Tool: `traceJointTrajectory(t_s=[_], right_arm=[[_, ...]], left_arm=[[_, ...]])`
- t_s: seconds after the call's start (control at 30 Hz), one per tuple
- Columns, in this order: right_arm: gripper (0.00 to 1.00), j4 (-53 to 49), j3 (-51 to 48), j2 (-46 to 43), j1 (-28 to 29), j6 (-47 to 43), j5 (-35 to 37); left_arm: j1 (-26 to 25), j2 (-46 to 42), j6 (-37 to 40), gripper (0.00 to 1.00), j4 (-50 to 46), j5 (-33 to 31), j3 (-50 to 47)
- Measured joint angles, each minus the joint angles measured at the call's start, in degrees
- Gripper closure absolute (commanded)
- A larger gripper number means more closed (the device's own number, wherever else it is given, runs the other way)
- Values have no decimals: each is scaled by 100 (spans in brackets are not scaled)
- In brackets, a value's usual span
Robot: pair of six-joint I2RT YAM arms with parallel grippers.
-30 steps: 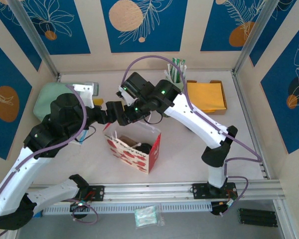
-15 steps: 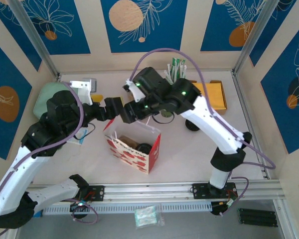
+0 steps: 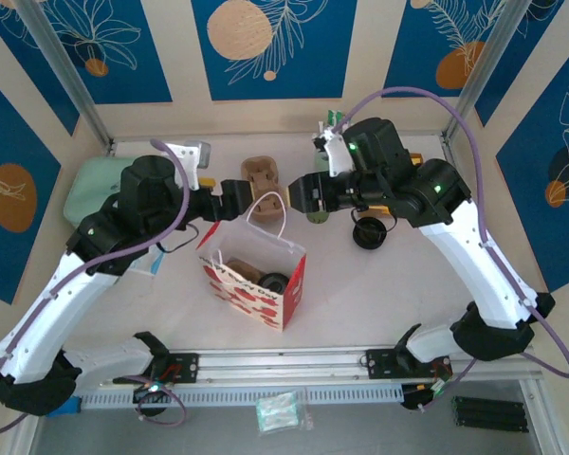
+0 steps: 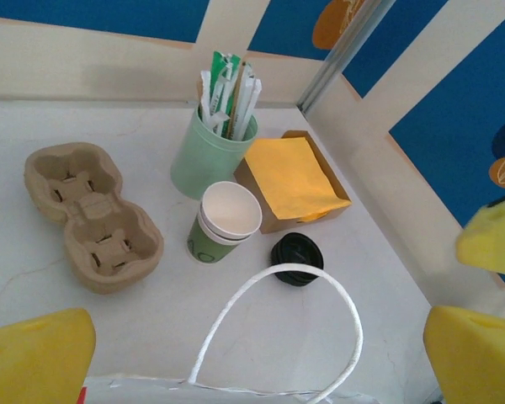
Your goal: Pack the takeout coffee
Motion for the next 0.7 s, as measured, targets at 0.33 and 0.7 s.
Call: traceJointTrajectory(t_s=[0.33,0.7], right_arm=[[35,669,-1580,-693,-1624,350,-787],[34,1751,-3213,-651,-4203,999,-1228]], left_arm=[[-498,802,33,1,125,17,627],[-960,2218,328,1,114,20,2020]])
